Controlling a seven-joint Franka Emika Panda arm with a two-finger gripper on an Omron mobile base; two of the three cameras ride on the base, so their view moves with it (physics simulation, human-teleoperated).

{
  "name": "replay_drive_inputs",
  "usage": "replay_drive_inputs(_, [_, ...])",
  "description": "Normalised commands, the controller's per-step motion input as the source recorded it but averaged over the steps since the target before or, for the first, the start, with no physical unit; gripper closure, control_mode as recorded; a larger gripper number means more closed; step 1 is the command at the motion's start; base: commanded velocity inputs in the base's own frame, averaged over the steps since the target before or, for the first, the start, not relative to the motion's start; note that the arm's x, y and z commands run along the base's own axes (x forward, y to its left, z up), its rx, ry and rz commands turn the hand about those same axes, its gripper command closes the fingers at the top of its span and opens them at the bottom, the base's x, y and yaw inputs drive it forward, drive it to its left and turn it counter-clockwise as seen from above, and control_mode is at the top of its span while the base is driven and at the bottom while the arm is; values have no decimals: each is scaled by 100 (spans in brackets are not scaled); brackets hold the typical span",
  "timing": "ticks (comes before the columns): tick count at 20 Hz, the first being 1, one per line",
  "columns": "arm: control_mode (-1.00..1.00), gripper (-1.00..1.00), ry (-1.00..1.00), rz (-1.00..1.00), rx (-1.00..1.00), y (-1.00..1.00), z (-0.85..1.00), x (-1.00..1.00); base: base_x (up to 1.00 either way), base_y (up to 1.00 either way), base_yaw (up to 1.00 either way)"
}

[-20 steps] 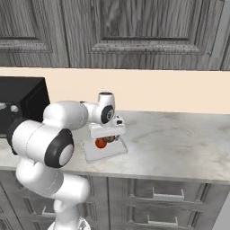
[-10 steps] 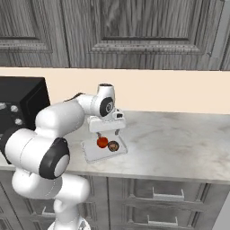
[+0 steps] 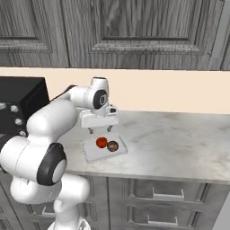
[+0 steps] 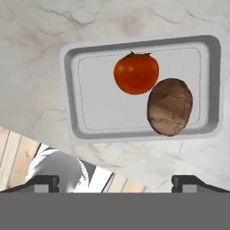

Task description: Take the tomato and potato out of the freezer and place them in the tupperware container on the counter. Then put the tupperware containing the vegetables back in the freezer.

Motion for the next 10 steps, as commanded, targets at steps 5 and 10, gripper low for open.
replay_drive_inputs(5, [-100, -100, 15, 23, -3, 43, -10, -55, 0, 0, 0])
replay_drive_inputs(10, [-100, -100, 22, 19, -1, 13, -39, -31, 0, 0, 0])
